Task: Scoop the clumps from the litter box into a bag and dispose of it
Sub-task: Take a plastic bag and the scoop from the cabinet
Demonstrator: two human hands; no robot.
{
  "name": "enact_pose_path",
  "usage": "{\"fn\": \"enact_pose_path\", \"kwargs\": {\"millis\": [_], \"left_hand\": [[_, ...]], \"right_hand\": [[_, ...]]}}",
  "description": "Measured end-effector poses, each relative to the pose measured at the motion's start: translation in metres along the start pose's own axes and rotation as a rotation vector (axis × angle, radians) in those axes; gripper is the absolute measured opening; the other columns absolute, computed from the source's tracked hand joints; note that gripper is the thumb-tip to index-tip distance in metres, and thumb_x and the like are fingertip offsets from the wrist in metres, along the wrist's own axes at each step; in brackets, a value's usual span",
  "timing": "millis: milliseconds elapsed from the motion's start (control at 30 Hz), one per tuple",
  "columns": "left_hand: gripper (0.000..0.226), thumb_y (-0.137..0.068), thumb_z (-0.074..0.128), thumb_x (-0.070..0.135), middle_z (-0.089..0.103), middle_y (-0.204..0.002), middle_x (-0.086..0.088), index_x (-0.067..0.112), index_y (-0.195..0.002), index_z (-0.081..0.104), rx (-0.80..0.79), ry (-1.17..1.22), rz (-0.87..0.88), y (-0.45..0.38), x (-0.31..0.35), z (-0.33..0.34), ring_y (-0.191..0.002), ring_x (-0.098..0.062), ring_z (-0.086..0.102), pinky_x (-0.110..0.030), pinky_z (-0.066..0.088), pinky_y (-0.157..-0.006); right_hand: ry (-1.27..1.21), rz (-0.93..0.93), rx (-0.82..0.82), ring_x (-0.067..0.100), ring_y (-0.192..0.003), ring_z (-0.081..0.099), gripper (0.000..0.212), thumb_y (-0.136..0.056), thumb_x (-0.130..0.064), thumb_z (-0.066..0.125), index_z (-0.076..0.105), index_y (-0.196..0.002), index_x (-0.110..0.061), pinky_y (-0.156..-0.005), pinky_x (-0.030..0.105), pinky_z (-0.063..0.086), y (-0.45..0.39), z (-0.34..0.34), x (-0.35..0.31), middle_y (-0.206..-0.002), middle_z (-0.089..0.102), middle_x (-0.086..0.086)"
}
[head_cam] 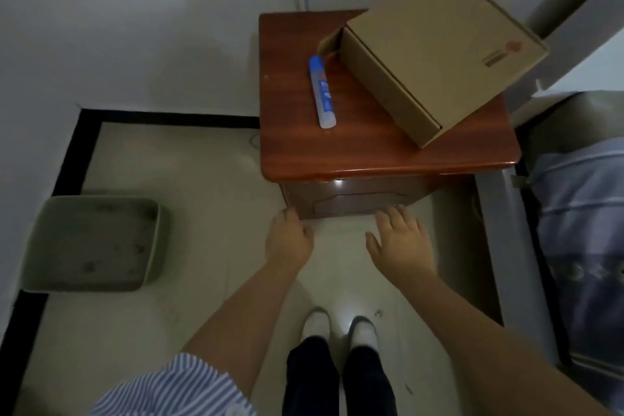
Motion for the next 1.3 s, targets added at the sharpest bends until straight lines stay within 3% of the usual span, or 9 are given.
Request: {"fn": "enact_pose_path", "kwargs": {"millis": [267, 467, 567, 667, 767, 833, 900, 1100, 1300], "left_hand": [[0.073, -0.085, 0.058, 0.004, 0.04, -0.144, -0.008, 0.012, -0.147, 0.02, 0.172, 0.509, -0.11, -0.087, -0.024, 0.066, -0.13, -0.024, 0.041, -0.026, 0.033, -0.105], [0.071, -0.072, 0.053, -0.007, 0.05, -0.13, 0.005, 0.015, -0.138, 0.038, 0.37, 0.833, -0.119, -0.109, -0.024, 0.084, -0.123, -0.018, 0.046, -0.026, 0.038, -0.101], [0.066, -0.07, 0.045, -0.016, 0.052, -0.129, -0.002, 0.01, -0.131, 0.047, 0.402, 0.765, -0.143, -0.112, -0.034, 0.083, -0.123, -0.021, 0.046, -0.034, 0.04, -0.103], [0.054, -0.072, 0.045, -0.016, 0.056, -0.125, -0.011, 0.003, -0.122, 0.054, 0.38, 0.534, -0.129, -0.102, -0.047, 0.08, -0.121, -0.025, 0.047, -0.021, 0.033, -0.094], [0.049, -0.076, 0.046, -0.019, 0.055, -0.126, -0.019, -0.004, -0.122, 0.055, 0.297, 0.456, -0.112, -0.063, -0.062, 0.095, -0.119, -0.03, 0.049, -0.012, 0.026, -0.092], [0.048, -0.078, 0.044, -0.022, 0.057, -0.122, -0.02, -0.006, -0.121, 0.056, 0.183, 0.43, -0.067, -0.027, -0.072, 0.11, -0.114, -0.031, 0.053, -0.01, 0.026, -0.092], [0.05, -0.077, 0.04, -0.024, 0.058, -0.121, -0.019, -0.005, -0.121, 0.056, 0.063, 0.408, -0.028, 0.005, -0.078, 0.123, -0.111, -0.024, 0.053, -0.006, 0.026, -0.091], [0.057, -0.083, 0.038, -0.02, 0.047, -0.136, -0.014, 0.001, -0.136, 0.042, -0.146, 0.353, -0.02, 0.043, -0.077, 0.131, -0.121, -0.015, 0.043, -0.007, 0.022, -0.098], [0.055, -0.09, 0.039, -0.011, 0.031, -0.149, -0.011, 0.004, -0.142, 0.029, -0.196, 0.095, 0.186, 0.022, -0.07, 0.093, -0.139, -0.021, 0.028, -0.013, 0.009, -0.109]], "right_hand": [[-0.025, -0.105, -0.097, 0.026, -0.144, 0.015, 0.055, -0.097, -0.041, 0.027, 0.029, -0.145, -0.013, -0.117, 0.04, 0.014, -0.064, 0.093, 0.011, -0.155, 0.022, 0.008], [-0.081, -0.109, -0.077, 0.023, -0.145, 0.012, 0.054, -0.098, -0.04, 0.027, 0.027, -0.145, -0.015, -0.118, 0.036, 0.012, -0.083, 0.115, 0.026, -0.156, 0.019, 0.004], [-0.062, -0.123, -0.051, 0.024, -0.143, 0.02, 0.052, -0.097, -0.037, 0.032, 0.033, -0.143, -0.013, -0.116, 0.037, 0.018, -0.089, 0.121, 0.034, -0.153, 0.026, 0.006], [-0.2, -0.083, 0.066, 0.029, -0.133, 0.041, 0.05, -0.095, -0.035, 0.04, 0.047, -0.134, -0.006, -0.109, 0.038, 0.033, -0.088, 0.121, 0.036, -0.141, 0.047, 0.012], [-0.442, 0.115, -0.116, 0.023, -0.127, 0.046, 0.05, -0.097, -0.038, 0.037, 0.04, -0.139, -0.011, -0.103, 0.029, 0.038, -0.084, 0.117, 0.036, -0.138, 0.051, 0.007], [-0.642, 0.296, -0.177, 0.02, -0.094, 0.061, 0.05, -0.096, -0.044, 0.037, 0.049, -0.129, -0.009, -0.079, 0.025, 0.047, -0.084, 0.118, 0.032, -0.106, 0.066, 0.006], [-0.798, 0.443, -0.196, 0.011, -0.06, 0.053, 0.042, -0.093, -0.047, 0.041, 0.055, -0.107, -0.009, -0.053, 0.019, 0.04, -0.081, 0.125, 0.029, -0.072, 0.058, 0.0], [-1.002, 0.613, -0.119, 0.024, -0.074, 0.064, 0.013, -0.087, -0.022, 0.058, 0.059, -0.084, -0.009, -0.071, 0.034, 0.057, -0.072, 0.132, 0.024, -0.083, 0.062, 0.006], [-0.933, 0.585, -0.126, 0.009, -0.052, 0.049, 0.016, -0.086, -0.023, 0.059, 0.054, -0.085, -0.008, -0.044, 0.017, 0.036, -0.064, 0.137, 0.032, -0.066, 0.053, -0.001]]}}
Point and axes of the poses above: each hand's wrist, its own y-axis away from the middle knuckle, its own z-axis out of the palm, x = y × z, the point moved 1 cm from there along -y, towards the middle knuckle
